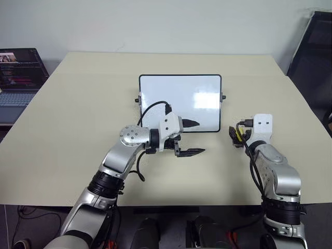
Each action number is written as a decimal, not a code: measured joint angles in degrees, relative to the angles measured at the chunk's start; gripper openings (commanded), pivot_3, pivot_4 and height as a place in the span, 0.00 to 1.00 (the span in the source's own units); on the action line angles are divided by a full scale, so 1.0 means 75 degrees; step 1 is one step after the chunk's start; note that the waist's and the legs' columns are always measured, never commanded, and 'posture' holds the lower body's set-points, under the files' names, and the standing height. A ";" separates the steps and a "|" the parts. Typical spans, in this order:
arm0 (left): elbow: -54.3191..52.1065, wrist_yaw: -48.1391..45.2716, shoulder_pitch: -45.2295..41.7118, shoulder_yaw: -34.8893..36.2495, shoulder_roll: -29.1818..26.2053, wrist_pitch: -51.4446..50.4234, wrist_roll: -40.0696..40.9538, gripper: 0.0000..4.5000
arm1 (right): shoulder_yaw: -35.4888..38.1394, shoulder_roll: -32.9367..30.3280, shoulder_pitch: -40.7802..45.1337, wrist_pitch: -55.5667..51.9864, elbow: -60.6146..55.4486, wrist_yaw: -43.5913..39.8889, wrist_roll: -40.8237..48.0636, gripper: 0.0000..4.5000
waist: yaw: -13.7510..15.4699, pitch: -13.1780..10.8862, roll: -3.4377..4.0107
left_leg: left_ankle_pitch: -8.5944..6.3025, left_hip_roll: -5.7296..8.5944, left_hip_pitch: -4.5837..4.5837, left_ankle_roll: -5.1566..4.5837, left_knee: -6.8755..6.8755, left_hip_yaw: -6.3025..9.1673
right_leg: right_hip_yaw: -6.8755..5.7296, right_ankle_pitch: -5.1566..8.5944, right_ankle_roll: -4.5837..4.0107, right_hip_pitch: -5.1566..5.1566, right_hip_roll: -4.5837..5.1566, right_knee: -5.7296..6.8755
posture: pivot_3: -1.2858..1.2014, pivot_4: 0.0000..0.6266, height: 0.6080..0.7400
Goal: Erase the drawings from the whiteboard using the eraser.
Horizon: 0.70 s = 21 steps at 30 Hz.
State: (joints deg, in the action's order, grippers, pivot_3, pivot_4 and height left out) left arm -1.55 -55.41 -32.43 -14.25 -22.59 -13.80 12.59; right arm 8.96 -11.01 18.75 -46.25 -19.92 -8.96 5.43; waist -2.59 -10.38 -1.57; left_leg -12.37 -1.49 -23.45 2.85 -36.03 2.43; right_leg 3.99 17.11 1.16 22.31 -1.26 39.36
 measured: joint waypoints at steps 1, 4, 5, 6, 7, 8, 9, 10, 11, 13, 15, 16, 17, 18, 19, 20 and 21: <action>-0.0161 0.0279 0.0152 0.0206 0.0004 -0.0183 0.0023 1.00 | -0.0157 -0.0041 -0.0012 0.0096 -0.0357 -0.0180 0.0096 0.99 | -0.0029 0.0000 0.0000 | 0.0000 -0.0002 0.0000 0.0000 0.0000 0.0004 | 0.0000 0.0000 0.0000 -0.0001 0.0000 0.0000 | 0.52 0.24 1.00; -0.0656 0.1027 0.0675 0.0731 0.0143 -0.0594 0.0121 1.00 | -0.0454 -0.0139 -0.0280 0.0585 -0.1033 -0.0540 0.0296 0.99 | -0.0039 0.0001 -0.0001 | -0.0001 -0.0003 -0.0002 0.0000 0.0000 0.0018 | -0.0005 0.0002 0.0002 -0.0004 0.0009 -0.0005 | 0.52 0.24 1.00; -0.0933 0.1535 0.1010 0.1029 0.0309 -0.0771 0.0142 1.00 | -0.0530 -0.0106 -0.0541 0.1001 -0.1237 -0.0679 0.0362 0.99 | -0.0037 0.0002 -0.0002 | -0.0001 -0.0005 -0.0006 0.0001 0.0001 0.0022 | -0.0011 0.0001 0.0002 -0.0007 0.0021 -0.0016 | 0.52 0.24 1.00; -0.1091 0.1911 0.1242 0.1225 0.0429 -0.0858 0.0147 1.00 | -0.0567 -0.0045 -0.0740 0.1334 -0.1295 -0.0717 0.0368 0.99 | -0.0029 0.0002 -0.0002 | -0.0001 -0.0003 -0.0009 0.0001 -0.0001 0.0030 | -0.0015 0.0001 0.0002 -0.0008 0.0031 -0.0018 | 0.52 0.24 1.00; -0.1304 0.2343 0.1521 0.1441 0.0574 -0.0950 0.0139 1.00 | -0.0602 0.0058 -0.0958 0.1771 -0.1276 -0.0722 0.0366 0.99 | -0.0023 0.0002 -0.0002 | -0.0001 -0.0001 -0.0011 0.0001 -0.0002 0.0032 | -0.0016 0.0000 0.0003 -0.0007 0.0034 -0.0021 | 0.52 0.24 1.00; -0.1516 0.2753 0.1807 0.1653 0.0731 -0.0948 0.0093 1.00 | -0.0573 0.0317 -0.1165 0.2246 -0.1220 -0.0725 0.0438 0.99 | -0.0013 0.0002 -0.0003 | -0.0001 0.0000 -0.0011 0.0001 -0.0002 0.0040 | -0.0015 -0.0002 0.0003 -0.0008 0.0040 -0.0023 | 0.52 0.24 1.00; -0.1651 0.3073 0.2016 0.1799 0.0828 -0.0934 0.0020 1.00 | -0.0510 0.0527 -0.1319 0.2630 -0.1162 -0.0706 0.0507 0.99 | -0.0016 0.0002 -0.0003 | -0.0001 -0.0001 -0.0011 0.0001 -0.0002 0.0044 | -0.0014 -0.0005 0.0000 -0.0008 0.0040 -0.0024 | 0.52 0.24 1.00; -0.1824 0.3523 0.2312 0.1944 0.0931 -0.0882 -0.0160 1.00 | -0.0495 0.0835 -0.1513 0.3285 -0.1006 -0.0553 0.0486 0.99 | -0.0018 0.0003 -0.0002 | -0.0001 -0.0002 -0.0008 0.0001 -0.0002 0.0044 | -0.0013 -0.0012 -0.0011 -0.0008 0.0040 -0.0023 | 0.52 0.24 1.00; -0.1951 0.3918 0.2568 0.2020 0.1023 -0.0776 -0.0359 1.00 | -0.0468 0.0973 -0.1692 0.3819 -0.0842 -0.0421 0.0419 0.99 | -0.0013 0.0004 -0.0003 | -0.0001 0.0001 -0.0006 0.0001 -0.0002 0.0046 | -0.0014 -0.0013 -0.0010 -0.0014 0.0042 -0.0025 | 0.52 0.24 1.00; -0.2022 0.4494 0.2922 0.2146 0.1132 -0.0565 -0.0684 1.00 | -0.0488 0.0915 -0.2026 0.4695 -0.0518 -0.0393 0.0184 0.99 | 0.0012 0.0004 -0.0003 | 0.0000 0.0005 -0.0004 0.0001 -0.0003 0.0041 | -0.0011 -0.0017 -0.0003 -0.0015 0.0043 -0.0030 | 0.52 0.24 1.00; -0.2021 0.5039 0.3108 0.2267 0.1265 -0.0348 -0.1031 1.00 | -0.0492 0.0737 -0.2340 0.5507 -0.0241 -0.0503 0.0049 0.99 | 0.0072 0.0003 -0.0003 | 0.0000 0.0008 -0.0003 0.0001 -0.0004 0.0034 | -0.0013 -0.0018 -0.0001 -0.0017 0.0043 -0.0033 | 0.52 0.24 1.00; -0.2022 0.5333 0.3232 0.2332 0.1331 -0.0094 -0.1183 1.00 | -0.0448 0.0732 -0.2515 0.5824 -0.0153 -0.0615 0.0109 0.99 | 0.0100 0.0007 -0.0006 | 0.0000 0.0007 -0.0001 0.0001 -0.0004 0.0031 | -0.0013 -0.0018 0.0000 -0.0021 0.0043 -0.0035 | 0.52 0.24 1.00; -0.2025 0.5505 0.3381 0.2448 0.1339 0.0085 -0.1261 1.00 | -0.0465 0.0762 -0.2715 0.6013 -0.0147 -0.0667 0.0186 0.99 | 0.0102 0.0008 -0.0005 | -0.0001 0.0001 0.0004 0.0001 -0.0002 0.0029 | -0.0013 -0.0018 -0.0002 -0.0026 0.0042 -0.0035 | 0.52 0.24 1.00; -0.2024 0.5672 0.3539 0.2598 0.1339 0.0245 -0.1320 1.00 | -0.0472 0.0787 -0.2928 0.6175 -0.0122 -0.0729 0.0248 0.99 | 0.0103 0.0009 -0.0005 | -0.0001 -0.0002 0.0006 0.0001 0.0001 0.0029 | -0.0014 -0.0017 -0.0004 -0.0026 0.0041 -0.0036 | 0.52 0.24 1.00; -0.2024 0.5851 0.3689 0.2716 0.1358 0.0347 -0.1398 1.00 | -0.0452 0.0741 -0.3101 0.6339 -0.0002 -0.0807 0.0322 0.99 | 0.0104 0.0009 -0.0005 | -0.0001 -0.0002 0.0006 0.0001 0.0001 0.0029 | -0.0014 -0.0017 -0.0005 -0.0026 0.0041 -0.0036 | 0.52 0.24 1.00; -0.2024 0.6005 0.3798 0.2800 0.1423 0.0420 -0.1455 1.00 | -0.0420 0.0612 -0.3225 0.6463 0.0135 -0.0865 0.0328 0.99 | 0.0106 0.0008 -0.0005 | 0.0000 0.0002 0.0006 0.0001 0.0000 0.0026 | -0.0012 -0.0017 -0.0004 -0.0026 0.0042 -0.0036 | 0.52 0.24 1.00; -0.2037 0.6126 0.3947 0.2841 0.1470 0.0467 -0.1483 1.00 | -0.0372 0.0481 -0.3367 0.6545 0.0225 -0.0961 0.0332 0.99 | 0.0107 0.0009 -0.0005 | 0.0000 0.0004 0.0008 0.0001 -0.0002 0.0016 | -0.0010 -0.0016 -0.0002 -0.0030 0.0043 -0.0037 | 0.52 0.24 1.00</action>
State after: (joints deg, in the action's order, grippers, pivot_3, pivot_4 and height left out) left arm -16.82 -9.47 -2.83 7.06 -11.56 -10.30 1.46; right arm 6.18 -7.40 -6.50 2.84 -18.23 -16.17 7.92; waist -1.79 -10.31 -1.61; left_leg -12.37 -1.46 -23.39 2.85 -36.05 2.55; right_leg 3.92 16.99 1.14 22.09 -0.94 39.08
